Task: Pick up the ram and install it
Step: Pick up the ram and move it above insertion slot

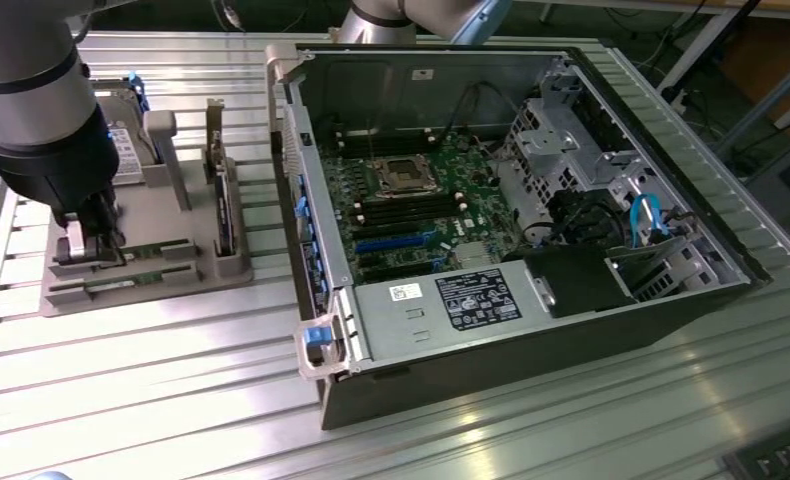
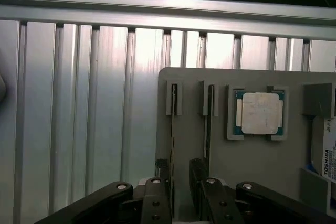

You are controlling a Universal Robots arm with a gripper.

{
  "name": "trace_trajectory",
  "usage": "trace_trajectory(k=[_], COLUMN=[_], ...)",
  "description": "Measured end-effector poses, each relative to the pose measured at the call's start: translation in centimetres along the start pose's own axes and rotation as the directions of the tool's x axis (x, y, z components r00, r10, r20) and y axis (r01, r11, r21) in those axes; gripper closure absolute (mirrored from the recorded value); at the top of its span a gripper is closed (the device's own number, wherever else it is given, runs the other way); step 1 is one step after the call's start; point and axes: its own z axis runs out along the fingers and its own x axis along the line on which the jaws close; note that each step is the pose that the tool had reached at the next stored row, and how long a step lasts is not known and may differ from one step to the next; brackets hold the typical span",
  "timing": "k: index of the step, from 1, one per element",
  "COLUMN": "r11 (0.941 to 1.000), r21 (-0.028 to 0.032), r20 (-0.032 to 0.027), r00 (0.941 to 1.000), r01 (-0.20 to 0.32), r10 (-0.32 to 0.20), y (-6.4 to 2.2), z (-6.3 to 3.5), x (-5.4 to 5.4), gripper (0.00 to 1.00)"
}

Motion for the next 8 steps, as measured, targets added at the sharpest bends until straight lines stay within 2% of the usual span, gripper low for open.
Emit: trace_trajectory(k=[6,8], r11=[0.9999,0.9999], r21=[0.0000,0.0001], r20=[-0.0004,-0.0008], r00=[0.9999,0.9999], r01=[0.010,0.016], r10=[-0.010,-0.016], y=[-0.02,-0.03], z=[0.78,1.33], x=[0.2,0.3], gripper=[0.70,0.70])
